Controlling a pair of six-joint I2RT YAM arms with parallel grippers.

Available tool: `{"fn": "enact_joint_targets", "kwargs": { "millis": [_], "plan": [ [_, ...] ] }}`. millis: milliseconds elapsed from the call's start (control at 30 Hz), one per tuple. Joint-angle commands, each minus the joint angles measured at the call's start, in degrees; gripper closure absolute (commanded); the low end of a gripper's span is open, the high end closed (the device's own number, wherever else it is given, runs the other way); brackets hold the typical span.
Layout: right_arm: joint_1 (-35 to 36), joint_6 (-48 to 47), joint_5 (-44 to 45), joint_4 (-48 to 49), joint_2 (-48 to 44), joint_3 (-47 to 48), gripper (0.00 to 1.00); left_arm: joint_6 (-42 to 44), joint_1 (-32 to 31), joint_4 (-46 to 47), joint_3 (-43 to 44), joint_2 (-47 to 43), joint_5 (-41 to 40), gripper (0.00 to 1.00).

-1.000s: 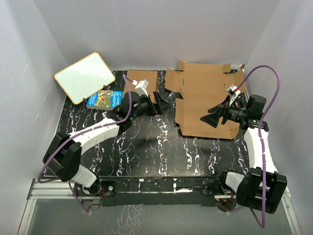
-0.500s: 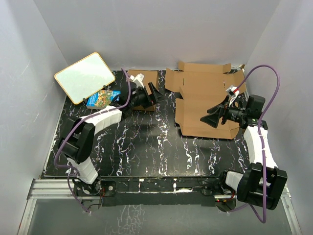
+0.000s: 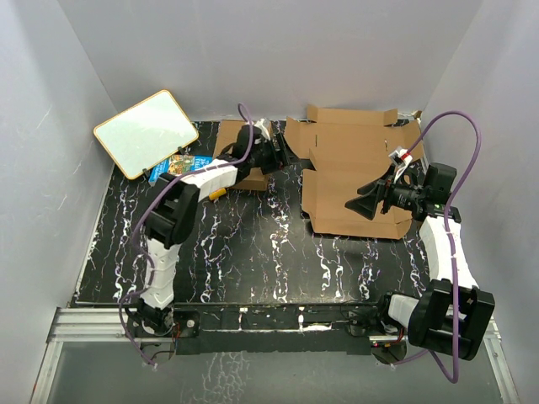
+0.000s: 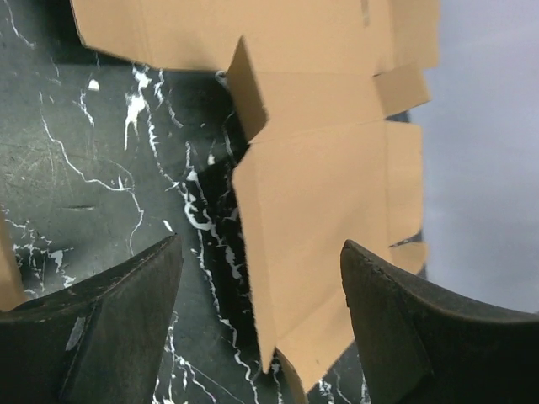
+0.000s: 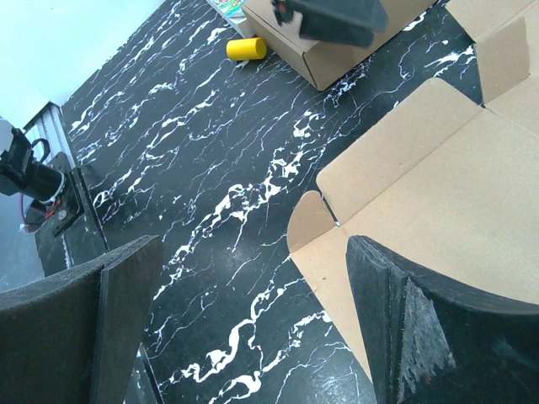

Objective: Fold the paper box

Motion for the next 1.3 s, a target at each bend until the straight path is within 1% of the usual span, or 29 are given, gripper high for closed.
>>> {"fn": "enact_joint_targets", "kwargs": {
  "millis": [0,100,167,267,367,600,667,800,1000,1100,1200,1267],
  "plan": [
    [-0.3,-2.2,-0.8,3.0,-1.0,0.0,0.01,4.2,-3.6,-7.6,9.1,3.6,-2.8,0.28],
    [-0.3,-2.1,-0.6,2.9,-0.9,0.2,0.02,6.2,-5.0,-12.5,13.2,6.9,-3.9,0.31],
    [-0.3,-2.1,-0.3,2.9,-1.2,0.2,0.02,7.0,-5.9,-13.7,13.6,7.7,-4.8,0.32],
    [-0.3,-2.2,0.1,2.8,-1.4,0.3,0.02,7.7,-6.8,-15.2,14.2,9.0,-4.8,0.37],
    [-0.3,-2.2,0.1,2.8,-1.3,0.2,0.02,7.8,-7.5,-15.7,14.6,10.2,-4.3,0.44],
    [-0.3,-2.2,0.2,2.8,-1.4,0.2,0.01,6.6,-8.4,-13.8,13.6,10.9,-2.3,0.69],
    [-0.3,-2.2,0.1,2.8,-1.4,0.2,0.02,7.0,-8.5,-14.0,13.5,10.8,-2.4,0.73],
    [-0.3,-2.1,0.0,2.8,-1.4,0.2,0.02,7.4,-8.5,-14.1,12.2,10.2,-3.4,0.73],
    [-0.2,-2.2,0.0,2.8,-1.5,0.1,0.02,9.2,-8.5,-15.4,9.8,8.6,-5.6,0.68],
    [-0.3,-2.2,-0.1,2.8,-1.5,0.1,0.02,7.9,-8.5,-10.8,7.5,8.0,-1.7,0.68],
    [-0.3,-2.2,0.0,2.8,-1.4,0.0,0.02,4.2,-8.6,-6.2,6.9,9.2,3.2,0.69],
    [-0.2,-2.2,0.2,2.8,-1.3,0.0,0.02,2.4,-8.9,-4.0,6.5,9.6,4.5,0.70]
  ]
}}
